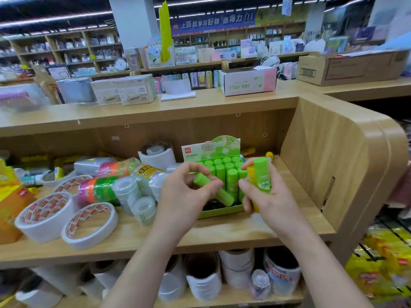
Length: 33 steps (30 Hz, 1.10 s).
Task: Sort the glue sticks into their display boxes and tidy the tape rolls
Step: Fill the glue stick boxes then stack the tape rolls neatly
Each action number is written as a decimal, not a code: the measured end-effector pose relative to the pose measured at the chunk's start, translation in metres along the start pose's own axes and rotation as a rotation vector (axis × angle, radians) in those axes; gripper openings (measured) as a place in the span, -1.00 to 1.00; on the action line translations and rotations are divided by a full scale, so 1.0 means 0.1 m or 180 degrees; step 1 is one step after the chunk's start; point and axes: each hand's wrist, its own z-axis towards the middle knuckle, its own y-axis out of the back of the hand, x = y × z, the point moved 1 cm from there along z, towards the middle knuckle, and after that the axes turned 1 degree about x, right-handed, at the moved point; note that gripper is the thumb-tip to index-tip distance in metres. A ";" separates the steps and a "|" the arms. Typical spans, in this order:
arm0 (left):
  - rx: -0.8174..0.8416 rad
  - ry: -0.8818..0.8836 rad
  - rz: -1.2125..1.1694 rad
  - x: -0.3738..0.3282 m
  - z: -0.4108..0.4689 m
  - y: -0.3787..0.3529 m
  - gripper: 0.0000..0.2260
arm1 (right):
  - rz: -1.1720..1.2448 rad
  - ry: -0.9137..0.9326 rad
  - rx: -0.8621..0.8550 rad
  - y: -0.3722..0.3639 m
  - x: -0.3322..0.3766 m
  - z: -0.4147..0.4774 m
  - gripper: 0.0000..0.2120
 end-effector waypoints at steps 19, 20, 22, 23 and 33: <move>-0.0438 -0.0169 -0.0711 0.06 0.05 0.03 -0.79 | 0.1024 -0.0791 -0.0386 0.01 -0.02 -0.14 -0.94; -0.0482 -0.0238 -0.0370 0.07 0.08 0.03 -0.78 | 0.1096 -0.0811 -0.0455 0.06 -0.02 -0.13 -0.93; -0.0438 -0.0432 0.0384 0.10 0.11 0.00 -0.76 | 0.1130 -0.0853 -0.0532 0.15 -0.01 -0.10 -0.85; -0.0396 -0.0548 0.0726 0.12 0.11 -0.03 -0.74 | 0.1074 -0.0881 -0.0548 0.18 -0.02 -0.08 -0.82; -0.0200 -0.0901 0.1116 0.24 0.17 -0.19 -0.73 | 0.0836 -0.0942 -0.0421 0.21 -0.08 -0.07 -0.72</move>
